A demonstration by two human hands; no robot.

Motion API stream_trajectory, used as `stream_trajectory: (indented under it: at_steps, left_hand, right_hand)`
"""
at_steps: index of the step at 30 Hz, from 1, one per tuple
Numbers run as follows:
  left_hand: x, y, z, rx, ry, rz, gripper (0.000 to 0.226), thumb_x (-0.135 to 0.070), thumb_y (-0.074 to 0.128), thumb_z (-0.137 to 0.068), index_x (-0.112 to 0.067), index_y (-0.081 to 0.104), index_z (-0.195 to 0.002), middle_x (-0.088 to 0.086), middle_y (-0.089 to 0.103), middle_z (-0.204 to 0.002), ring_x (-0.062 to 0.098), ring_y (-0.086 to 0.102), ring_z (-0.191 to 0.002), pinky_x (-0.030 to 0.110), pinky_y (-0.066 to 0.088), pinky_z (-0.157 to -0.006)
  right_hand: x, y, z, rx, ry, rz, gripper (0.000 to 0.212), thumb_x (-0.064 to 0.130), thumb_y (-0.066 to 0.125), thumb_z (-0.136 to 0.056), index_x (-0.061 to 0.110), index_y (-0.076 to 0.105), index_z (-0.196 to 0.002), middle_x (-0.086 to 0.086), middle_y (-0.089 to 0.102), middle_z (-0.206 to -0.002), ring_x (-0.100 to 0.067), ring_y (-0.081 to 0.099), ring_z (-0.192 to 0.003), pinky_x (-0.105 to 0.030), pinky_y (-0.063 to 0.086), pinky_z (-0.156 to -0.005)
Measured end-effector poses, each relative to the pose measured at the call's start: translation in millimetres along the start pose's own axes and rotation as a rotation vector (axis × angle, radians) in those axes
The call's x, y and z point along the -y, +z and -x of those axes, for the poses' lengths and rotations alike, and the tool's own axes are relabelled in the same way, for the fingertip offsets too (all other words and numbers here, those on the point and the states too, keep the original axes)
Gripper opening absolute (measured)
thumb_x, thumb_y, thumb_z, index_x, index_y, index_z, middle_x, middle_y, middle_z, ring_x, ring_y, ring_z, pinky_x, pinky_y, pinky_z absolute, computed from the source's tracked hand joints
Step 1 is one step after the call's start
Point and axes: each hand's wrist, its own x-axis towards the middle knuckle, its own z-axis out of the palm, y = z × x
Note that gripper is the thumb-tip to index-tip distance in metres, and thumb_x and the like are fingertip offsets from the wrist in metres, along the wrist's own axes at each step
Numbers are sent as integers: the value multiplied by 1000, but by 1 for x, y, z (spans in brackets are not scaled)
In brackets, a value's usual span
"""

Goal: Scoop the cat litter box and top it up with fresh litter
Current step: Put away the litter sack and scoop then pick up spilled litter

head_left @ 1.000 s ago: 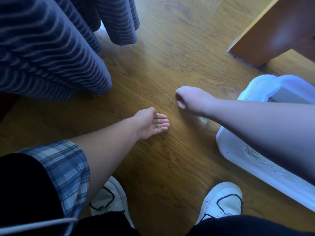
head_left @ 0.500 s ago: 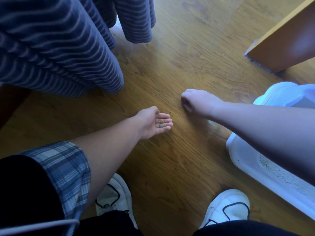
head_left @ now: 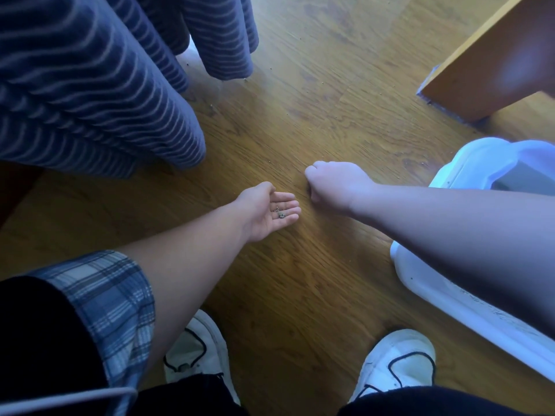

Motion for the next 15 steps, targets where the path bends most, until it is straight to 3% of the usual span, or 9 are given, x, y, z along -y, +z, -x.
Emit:
stream_trajectory:
  at_steps: [3,6,9,12,15]
  left_hand:
    - [0,4,-2,5,15,5,42,-20,27,-106,5,57,-119,23,62,-120,32,64,-106,40,55,-90]
    - [2,12,-4,65,19,35,43,-22,27,-106,5,53,-125,23,60,-119,33,59,-111,43,52,-98]
    - [5,23,-10,138,37,65,41,-20,31,-104,2,53,-129,23,59,-119,35,59,-107,46,50,-100]
    - [2,40,-18,157,53,57,36,-17,34,-100,0,55,-124,22,58,-110,33,62,-93,41,57,-81]
    - [-4,64,-20,143,52,46,40,-20,29,-103,4,60,-111,21,64,-111,30,66,-94,39,57,-81]
  right_hand:
    - [-4,-8,6,-39,-25,-200,7,26,49,-92,21,50,-87,1,56,-92,-26,60,-89,-32,44,-69]
    - [1,-19,19,-27,-181,-341,9,28,58,-88,26,50,-83,7,54,-85,-20,55,-80,-33,46,-71]
    - [10,-21,31,-39,-230,-358,8,23,56,-89,18,62,-90,2,59,-93,-23,60,-86,-38,51,-77]
    - [-5,-21,34,-101,-151,-398,18,21,53,-92,18,69,-98,2,61,-99,-23,62,-91,-38,51,-78]
    - [-35,-23,32,-293,32,-558,16,18,52,-92,21,68,-93,4,62,-96,-21,61,-91,-36,49,-79]
